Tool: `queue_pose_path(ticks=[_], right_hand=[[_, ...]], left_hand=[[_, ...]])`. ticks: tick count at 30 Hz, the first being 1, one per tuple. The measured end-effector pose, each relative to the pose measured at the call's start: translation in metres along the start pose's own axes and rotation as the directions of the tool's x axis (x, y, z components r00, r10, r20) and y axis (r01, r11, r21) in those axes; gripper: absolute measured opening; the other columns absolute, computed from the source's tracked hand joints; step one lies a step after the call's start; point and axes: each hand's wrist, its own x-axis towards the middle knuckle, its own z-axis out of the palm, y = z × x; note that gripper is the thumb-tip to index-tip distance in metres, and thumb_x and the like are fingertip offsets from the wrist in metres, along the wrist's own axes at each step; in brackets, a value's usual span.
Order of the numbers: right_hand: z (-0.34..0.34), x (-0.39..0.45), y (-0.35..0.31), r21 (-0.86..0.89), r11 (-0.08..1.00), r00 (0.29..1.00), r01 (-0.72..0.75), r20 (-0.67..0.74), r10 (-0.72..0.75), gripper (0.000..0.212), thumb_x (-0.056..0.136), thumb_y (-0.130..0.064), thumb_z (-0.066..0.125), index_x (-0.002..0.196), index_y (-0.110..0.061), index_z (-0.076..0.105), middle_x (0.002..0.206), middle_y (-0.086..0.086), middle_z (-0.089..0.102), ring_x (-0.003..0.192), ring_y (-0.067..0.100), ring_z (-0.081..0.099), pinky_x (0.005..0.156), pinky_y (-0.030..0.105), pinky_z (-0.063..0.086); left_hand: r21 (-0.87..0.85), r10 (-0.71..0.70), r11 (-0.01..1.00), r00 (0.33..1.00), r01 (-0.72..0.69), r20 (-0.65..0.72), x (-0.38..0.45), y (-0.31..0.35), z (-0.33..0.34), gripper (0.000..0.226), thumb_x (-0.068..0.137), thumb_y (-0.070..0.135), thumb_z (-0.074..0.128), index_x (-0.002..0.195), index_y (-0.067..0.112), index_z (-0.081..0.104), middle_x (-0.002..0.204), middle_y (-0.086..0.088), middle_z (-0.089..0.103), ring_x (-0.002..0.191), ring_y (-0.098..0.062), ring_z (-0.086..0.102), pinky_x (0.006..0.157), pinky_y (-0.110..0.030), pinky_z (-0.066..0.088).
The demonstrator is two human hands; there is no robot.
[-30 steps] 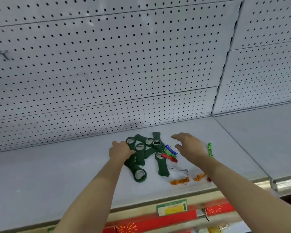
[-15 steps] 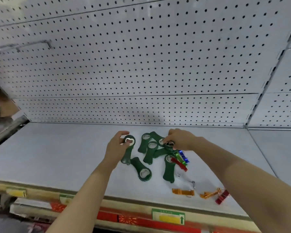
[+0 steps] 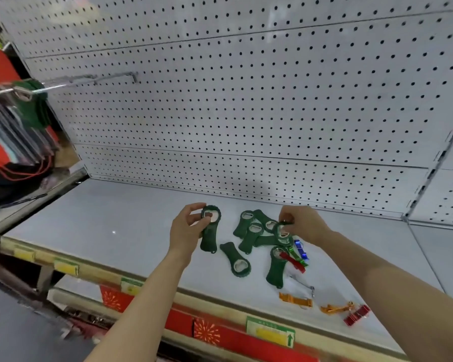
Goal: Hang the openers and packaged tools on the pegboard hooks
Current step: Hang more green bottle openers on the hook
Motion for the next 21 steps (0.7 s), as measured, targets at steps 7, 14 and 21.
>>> queue_pose_path(ticks=[7, 14, 21], right_hand=[[-0.005, -0.018, -0.085, 0.607, 0.792, 0.952, -0.070, -0.196, 0.235, 0.022, 0.069, -0.013, 0.084, 0.087, -0.017, 0.072, 0.083, 0.005, 0.073, 0.076, 0.017, 0.067, 0.070, 0.029, 0.057], [0.009, -0.043, -0.214, 0.900, 0.433, 0.914, 0.037, -0.206, 0.348, 0.026, 0.075, -0.005, 0.080, 0.098, -0.002, 0.069, 0.091, 0.011, 0.072, 0.076, 0.017, 0.065, 0.064, 0.021, 0.051], [0.024, -0.051, -0.312, 0.985, 0.153, 0.894, 0.081, -0.140, 0.426, 0.025, 0.077, -0.003, 0.078, 0.099, -0.005, 0.068, 0.087, 0.005, 0.069, 0.077, 0.019, 0.064, 0.062, 0.025, 0.052]], left_hand=[[-0.095, 0.049, 0.994, 0.999, -0.047, 0.019, -0.002, 0.033, -0.048, 0.030, 0.091, 0.002, 0.068, 0.115, 0.019, 0.066, 0.106, -0.007, 0.075, 0.101, -0.027, 0.071, 0.081, -0.032, 0.060], [-0.109, 0.166, 0.981, 0.983, -0.157, 0.073, -0.014, 0.071, -0.141, 0.033, 0.088, 0.003, 0.072, 0.117, 0.016, 0.066, 0.104, -0.008, 0.075, 0.096, -0.023, 0.071, 0.073, -0.026, 0.059], [-0.147, 0.230, 0.965, 0.971, -0.218, 0.064, -0.014, 0.101, -0.213, 0.031, 0.086, 0.007, 0.076, 0.112, 0.022, 0.067, 0.105, -0.005, 0.076, 0.097, -0.022, 0.072, 0.083, -0.035, 0.061]])
